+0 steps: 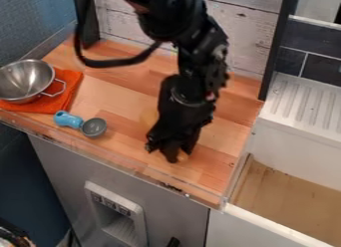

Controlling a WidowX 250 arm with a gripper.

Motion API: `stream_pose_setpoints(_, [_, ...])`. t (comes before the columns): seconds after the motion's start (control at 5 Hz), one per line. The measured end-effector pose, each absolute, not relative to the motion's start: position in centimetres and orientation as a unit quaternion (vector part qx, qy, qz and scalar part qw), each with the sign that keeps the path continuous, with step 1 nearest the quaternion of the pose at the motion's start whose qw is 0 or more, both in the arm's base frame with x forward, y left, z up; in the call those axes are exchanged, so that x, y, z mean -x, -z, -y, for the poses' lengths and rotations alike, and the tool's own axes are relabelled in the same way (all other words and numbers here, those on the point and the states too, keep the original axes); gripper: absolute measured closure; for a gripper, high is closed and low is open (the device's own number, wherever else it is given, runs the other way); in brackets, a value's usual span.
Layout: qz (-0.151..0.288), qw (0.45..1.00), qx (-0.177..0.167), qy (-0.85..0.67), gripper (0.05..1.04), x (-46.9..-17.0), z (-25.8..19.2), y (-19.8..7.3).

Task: Moved the chicken leg to the top left side of the table

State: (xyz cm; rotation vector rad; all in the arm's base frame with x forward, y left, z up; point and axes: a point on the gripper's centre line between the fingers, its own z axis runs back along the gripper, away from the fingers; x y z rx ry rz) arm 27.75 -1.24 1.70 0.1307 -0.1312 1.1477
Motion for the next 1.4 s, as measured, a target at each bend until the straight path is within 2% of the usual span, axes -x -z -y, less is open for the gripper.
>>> stream_pose_setpoints(0.4, [0.090, 0.799, -0.026, -0.593, 0.778, -31.1, -3.0, -5.5])
stream_pose_setpoints(0.6, [0.100, 0.775, -0.026, -0.623, 0.778, -33.2, -5.7, -6.1])
stream_pose_setpoints(1.0, [0.110, 0.731, -0.054, -0.671, 0.778, -37.4, -11.6, -4.5])
stream_pose_setpoints(1.4, [0.111, 0.699, -0.082, -0.702, 0.778, -39.5, -15.5, -2.7])
